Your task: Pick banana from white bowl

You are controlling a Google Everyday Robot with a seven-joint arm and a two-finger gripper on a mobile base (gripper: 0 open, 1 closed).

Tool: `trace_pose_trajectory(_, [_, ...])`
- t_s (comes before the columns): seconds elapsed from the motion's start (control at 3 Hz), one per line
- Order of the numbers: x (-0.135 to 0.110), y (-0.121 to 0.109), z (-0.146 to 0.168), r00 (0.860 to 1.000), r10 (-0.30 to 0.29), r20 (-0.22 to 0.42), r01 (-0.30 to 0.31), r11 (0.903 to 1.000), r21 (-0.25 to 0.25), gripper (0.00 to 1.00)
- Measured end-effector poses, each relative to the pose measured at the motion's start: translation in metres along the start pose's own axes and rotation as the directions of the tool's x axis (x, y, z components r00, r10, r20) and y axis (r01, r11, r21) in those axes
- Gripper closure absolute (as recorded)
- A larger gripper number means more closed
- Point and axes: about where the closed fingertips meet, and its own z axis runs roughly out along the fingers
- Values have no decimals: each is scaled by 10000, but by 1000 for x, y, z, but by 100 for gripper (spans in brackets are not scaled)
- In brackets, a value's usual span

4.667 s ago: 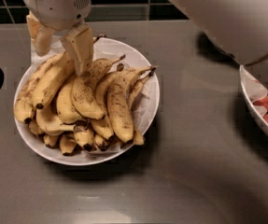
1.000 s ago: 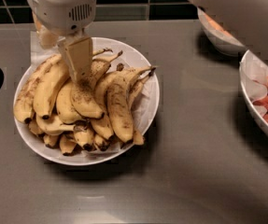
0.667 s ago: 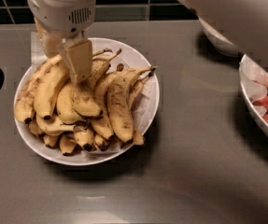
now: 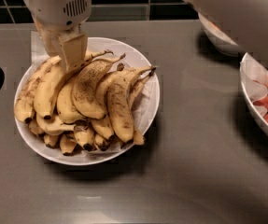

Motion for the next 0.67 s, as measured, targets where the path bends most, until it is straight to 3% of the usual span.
trace_pose_trajectory(0.67, [0,-2,-13,9993,-38,-370,46,9998,211,56])
